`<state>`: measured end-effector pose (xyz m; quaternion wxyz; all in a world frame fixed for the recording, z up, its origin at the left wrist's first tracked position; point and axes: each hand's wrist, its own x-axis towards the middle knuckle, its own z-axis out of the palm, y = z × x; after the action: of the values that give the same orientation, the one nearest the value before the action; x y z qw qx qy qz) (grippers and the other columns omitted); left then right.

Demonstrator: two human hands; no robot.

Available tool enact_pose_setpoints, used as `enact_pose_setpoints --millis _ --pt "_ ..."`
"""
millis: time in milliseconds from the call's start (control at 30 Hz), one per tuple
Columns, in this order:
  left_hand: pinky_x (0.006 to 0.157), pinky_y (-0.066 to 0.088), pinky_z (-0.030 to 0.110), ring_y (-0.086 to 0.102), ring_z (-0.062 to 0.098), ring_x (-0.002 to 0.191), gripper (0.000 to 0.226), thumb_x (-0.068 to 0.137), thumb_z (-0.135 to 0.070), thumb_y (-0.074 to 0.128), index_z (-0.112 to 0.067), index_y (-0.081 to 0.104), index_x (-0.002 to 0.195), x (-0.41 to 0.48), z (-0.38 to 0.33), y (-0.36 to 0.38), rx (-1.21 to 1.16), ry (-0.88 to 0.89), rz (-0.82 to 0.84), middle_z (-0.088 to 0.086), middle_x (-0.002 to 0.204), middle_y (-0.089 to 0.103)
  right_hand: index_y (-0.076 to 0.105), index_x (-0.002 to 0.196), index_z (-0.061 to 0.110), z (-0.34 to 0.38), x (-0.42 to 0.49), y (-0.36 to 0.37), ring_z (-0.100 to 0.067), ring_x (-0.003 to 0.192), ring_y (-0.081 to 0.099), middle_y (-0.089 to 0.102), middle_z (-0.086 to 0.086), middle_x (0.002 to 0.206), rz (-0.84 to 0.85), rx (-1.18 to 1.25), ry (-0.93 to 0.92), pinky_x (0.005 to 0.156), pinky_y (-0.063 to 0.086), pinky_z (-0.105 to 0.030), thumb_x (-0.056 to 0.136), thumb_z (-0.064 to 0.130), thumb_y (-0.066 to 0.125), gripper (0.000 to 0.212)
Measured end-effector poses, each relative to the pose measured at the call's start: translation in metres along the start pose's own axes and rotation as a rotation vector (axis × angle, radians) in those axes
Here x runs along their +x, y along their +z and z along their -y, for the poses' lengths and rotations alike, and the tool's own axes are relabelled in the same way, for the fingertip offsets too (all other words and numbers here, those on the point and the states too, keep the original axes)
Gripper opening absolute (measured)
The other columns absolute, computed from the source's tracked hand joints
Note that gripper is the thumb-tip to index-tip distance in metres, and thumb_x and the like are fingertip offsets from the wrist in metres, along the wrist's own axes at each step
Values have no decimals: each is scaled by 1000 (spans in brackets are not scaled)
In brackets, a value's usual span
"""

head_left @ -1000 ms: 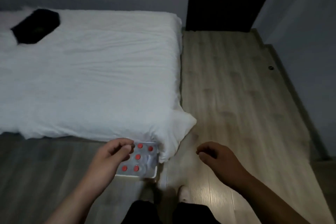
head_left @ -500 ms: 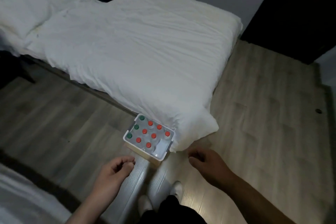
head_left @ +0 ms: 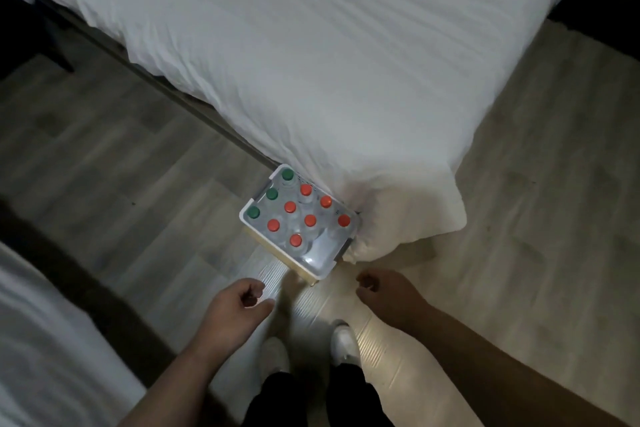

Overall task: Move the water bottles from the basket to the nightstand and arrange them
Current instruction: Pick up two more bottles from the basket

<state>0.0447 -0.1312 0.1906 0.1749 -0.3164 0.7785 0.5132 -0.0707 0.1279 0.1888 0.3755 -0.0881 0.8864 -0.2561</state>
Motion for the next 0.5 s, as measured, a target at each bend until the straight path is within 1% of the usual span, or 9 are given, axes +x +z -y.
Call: enact_pose_setpoints --millis 67,133,167,200,233,300,400,433,500 --pt "75 47 27 60 14 77 29 62 -43 71 -24 64 82 30 14 18 103 2 16 -5 81 63 62 120 18 -17 34 8 -13 100 59 66 0 114 7 -88 -32 82 39 -19 88 32 61 35" --pt "88 50 29 63 15 95 45 66 -46 75 -27 66 106 60 25 35 265 -9 50 -4 102 67 54 130 20 -32 66 14 -18 117 55 59 -1 129 19 -261 -73 94 40 -24 90 37 55 43" --pt "94 49 30 62 15 105 54 70 -46 76 -25 63 118 74 29 43 360 -3 62 -3 114 66 50 132 21 -38 83 17 -20 121 53 57 -1 132 18 -347 -89 98 39 -27 91 38 53 45" --pt "97 47 30 60 16 113 59 73 -48 74 -25 60 125 88 32 50 444 26 69 -3 123 63 49 133 21 -43 97 19 -21 122 53 56 -1 133 19 -407 -96 99 40 -30 91 37 52 45" --pt "98 46 30 58 17 118 60 75 -49 73 -26 58 128 101 31 57 503 67 65 -4 127 61 49 131 21 -46 111 20 -22 120 54 57 -1 130 6 -437 -113 97 42 -31 90 36 52 43" --pt "94 48 31 58 18 117 57 73 -53 67 -31 57 125 127 33 69 555 137 34 -5 126 61 52 125 19 -51 138 24 -23 114 58 59 -3 123 -31 -471 -181 94 44 -32 89 33 53 38" --pt "84 55 36 65 17 102 46 69 -63 60 -37 58 107 163 37 82 543 202 -12 -11 110 65 54 122 17 -54 172 28 -28 107 62 63 -8 118 -95 -433 -271 92 50 -38 85 28 58 39" --pt "81 56 37 65 16 98 44 69 -64 59 -37 57 104 173 40 85 559 208 -14 -12 106 65 53 122 17 -55 180 30 -30 105 62 63 -8 117 -108 -419 -279 90 51 -40 84 27 60 40" --pt "80 56 39 64 16 96 42 70 -61 60 -36 56 104 188 45 93 591 212 -7 -10 105 64 49 127 15 -56 198 35 -30 105 62 60 -9 121 -134 -467 -281 87 50 -38 84 28 59 46"
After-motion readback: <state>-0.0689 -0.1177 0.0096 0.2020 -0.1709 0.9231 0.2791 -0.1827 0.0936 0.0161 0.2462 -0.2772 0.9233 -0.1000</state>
